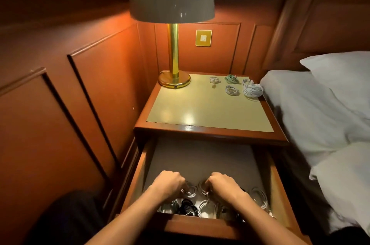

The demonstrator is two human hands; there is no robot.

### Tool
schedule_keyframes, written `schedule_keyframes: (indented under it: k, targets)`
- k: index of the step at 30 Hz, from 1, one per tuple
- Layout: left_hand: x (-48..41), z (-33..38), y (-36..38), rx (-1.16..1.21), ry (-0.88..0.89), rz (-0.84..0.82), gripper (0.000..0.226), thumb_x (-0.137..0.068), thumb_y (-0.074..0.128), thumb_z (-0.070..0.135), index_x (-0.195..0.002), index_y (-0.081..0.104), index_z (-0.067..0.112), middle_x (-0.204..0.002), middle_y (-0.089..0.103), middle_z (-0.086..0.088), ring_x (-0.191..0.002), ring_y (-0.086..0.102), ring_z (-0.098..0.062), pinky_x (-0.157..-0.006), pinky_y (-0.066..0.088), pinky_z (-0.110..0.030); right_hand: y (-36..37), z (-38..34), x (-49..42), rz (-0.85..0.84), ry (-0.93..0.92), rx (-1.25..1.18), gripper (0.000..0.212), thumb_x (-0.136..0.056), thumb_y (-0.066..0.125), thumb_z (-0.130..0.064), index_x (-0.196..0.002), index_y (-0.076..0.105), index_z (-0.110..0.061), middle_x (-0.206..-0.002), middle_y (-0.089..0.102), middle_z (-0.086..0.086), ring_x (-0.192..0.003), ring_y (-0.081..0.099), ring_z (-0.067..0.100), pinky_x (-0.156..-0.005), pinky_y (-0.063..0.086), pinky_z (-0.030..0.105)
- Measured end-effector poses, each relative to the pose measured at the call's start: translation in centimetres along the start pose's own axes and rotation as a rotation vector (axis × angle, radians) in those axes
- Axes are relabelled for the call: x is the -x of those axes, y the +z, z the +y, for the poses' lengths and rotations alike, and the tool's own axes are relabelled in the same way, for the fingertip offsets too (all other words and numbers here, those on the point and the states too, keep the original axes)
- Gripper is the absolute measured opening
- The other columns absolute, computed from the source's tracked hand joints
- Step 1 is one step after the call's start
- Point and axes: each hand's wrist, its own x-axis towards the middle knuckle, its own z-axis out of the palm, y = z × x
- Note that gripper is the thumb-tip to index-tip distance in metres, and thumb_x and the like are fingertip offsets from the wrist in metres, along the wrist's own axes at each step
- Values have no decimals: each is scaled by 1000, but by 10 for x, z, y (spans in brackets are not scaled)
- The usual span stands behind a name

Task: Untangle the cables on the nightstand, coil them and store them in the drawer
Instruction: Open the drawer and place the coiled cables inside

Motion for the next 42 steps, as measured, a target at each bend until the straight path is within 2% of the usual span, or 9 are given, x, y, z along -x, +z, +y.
schedule_keyframes:
  k: [4, 7, 10, 13, 18, 22, 29, 33, 42]
  targets:
    - [-5, -10, -29, 50, 64, 37, 32, -92, 62, 41, -123, 65, 37, -113, 71, -2, -103, 67, -29, -82, 52, -37, -27, 7, -4, -74, -54, -56, 36, -86, 64, -13, -115, 69, -34, -105, 64, 0, -100, 65, 24, -77, 47, 31]
    - [-15, -23, -73, 305, 102, 98, 21, -91, 63, 45, -107, 70, 34, -97, 73, 8, -87, 67, -10, -70, 47, -24, -80, 21, -12, -71, -92, -152, 29, -85, 70, -16, -108, 74, -32, -76, 63, -11, -70, 58, 2, -69, 45, 22]
    - [-43, -43, -117, 564, 77, 194, 19, -95, 60, 49, -94, 70, 32, -80, 68, 14, -72, 61, 1, -61, 42, -18, -142, 40, -30, 26, -79, -307, 9, -89, 73, -28, -97, 77, -31, -85, 67, -14, -77, 59, 1, -69, 45, 15]
    - [-100, -68, -141, 657, -50, 378, 17, -98, 58, 44, -101, 68, 31, -88, 69, 11, -75, 62, -2, -61, 42, -20, -181, 63, -75, 287, 46, -369, 13, -91, 70, -32, -102, 75, -28, -100, 69, -4, -83, 62, 7, -70, 50, 22]
    - [-216, -106, -146, 543, -232, 595, 27, -101, 56, 32, -127, 55, 26, -113, 70, -4, -96, 65, -21, -82, 54, -34, -222, 95, -168, 571, 409, -179, 24, -94, 61, -27, -116, 69, -24, -118, 68, 6, -105, 64, 27, -74, 46, 30]
    - [-292, -119, -150, 377, -272, 699, 39, -104, 42, 24, -142, 34, 28, -118, 62, -9, -96, 64, -32, -77, 54, -44, -233, 116, -212, 494, 619, -81, 26, -92, 61, -19, -117, 65, -11, -118, 64, 14, -109, 60, 34, -74, 42, 34]
    - [-389, -148, -179, 216, -193, 657, 47, -106, 35, 32, -152, 24, 39, -103, 60, -8, -87, 62, -33, -72, 52, -42, -212, 137, -242, 460, 634, 24, 26, -94, 58, -5, -120, 61, -9, -112, 64, 16, -104, 60, 35, -81, 53, 42]
    - [-408, -153, -189, 171, -147, 637, 28, -105, 39, 36, -131, 50, 33, -103, 68, -8, -81, 61, -26, -71, 56, -40, -206, 146, -241, 513, 608, 81, 26, -95, 56, -3, -120, 61, -8, -110, 66, 15, -100, 62, 34, -77, 52, 40]
    - [-306, -128, -167, 162, -116, 578, 20, -106, 39, 28, -124, 43, 21, -105, 65, -8, -80, 60, -24, -66, 52, -36, -198, 123, -185, 545, 405, 49, 13, -100, 48, -13, -106, 60, -14, -104, 68, 11, -91, 64, 32, -65, 42, 34]
